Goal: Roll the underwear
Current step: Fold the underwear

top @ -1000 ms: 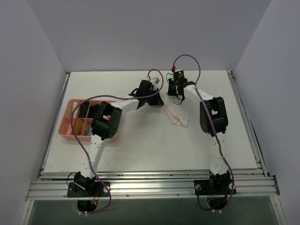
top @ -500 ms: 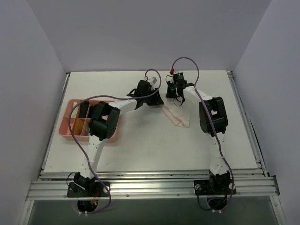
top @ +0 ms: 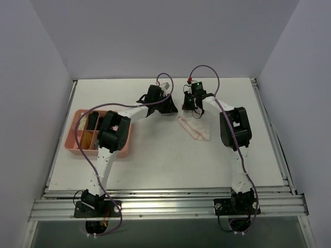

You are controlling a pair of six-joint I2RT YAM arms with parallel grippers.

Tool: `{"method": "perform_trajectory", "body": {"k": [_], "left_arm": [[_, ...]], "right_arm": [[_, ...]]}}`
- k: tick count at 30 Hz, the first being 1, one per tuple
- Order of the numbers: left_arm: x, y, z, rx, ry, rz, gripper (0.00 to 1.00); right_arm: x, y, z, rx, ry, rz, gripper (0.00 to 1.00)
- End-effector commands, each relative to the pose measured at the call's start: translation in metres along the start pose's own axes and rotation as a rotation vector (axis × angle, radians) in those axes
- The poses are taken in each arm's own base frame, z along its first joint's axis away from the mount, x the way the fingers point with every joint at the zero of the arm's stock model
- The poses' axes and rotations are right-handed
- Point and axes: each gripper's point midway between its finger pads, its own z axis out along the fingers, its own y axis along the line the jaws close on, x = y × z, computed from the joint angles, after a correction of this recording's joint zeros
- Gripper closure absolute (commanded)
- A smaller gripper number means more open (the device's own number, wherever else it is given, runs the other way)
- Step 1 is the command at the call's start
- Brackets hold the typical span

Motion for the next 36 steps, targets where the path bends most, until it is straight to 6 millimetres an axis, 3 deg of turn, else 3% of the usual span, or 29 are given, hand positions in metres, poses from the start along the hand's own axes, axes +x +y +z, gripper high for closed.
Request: {"method": "perform_trajectory", "body": {"k": [1,8,11,12,14,22,36], "left_arm": [[0.005,-0.015,0.008,0.092,0.019,0.006,0.58],[0.014,-0.012,0.014,0.107,0.030,-0.013,0.64],[0.018,-0.012,0.017,0.113,0.039,-0.021,0.77],[0.019,-0.013,0.018,0.115,0.039,-0.023,0.89],[0.021,-0.012,0.020,0.116,0.042,-0.026,0.97],[0.020,-0.019,0.019,0.145,0.029,-0.028,0.98],[0.028,-0.013,0.022,0.129,0.038,-0.044,0.98]], "right_arm": [[-0.012,0.012,-0.021,-0.030,-0.025,0.013,1.00],[-0.017,0.013,-0.027,-0.038,-0.055,0.027,1.00],[-0.018,0.015,-0.032,-0.043,-0.060,0.030,1.00],[-0.020,0.017,-0.035,-0.047,-0.068,0.031,1.00],[-0.019,0.017,-0.038,-0.048,-0.070,0.033,1.00],[-0.026,0.023,-0.049,-0.065,-0.092,0.048,1.00],[-0.039,0.036,-0.055,-0.104,-0.118,0.088,1.00]]}}
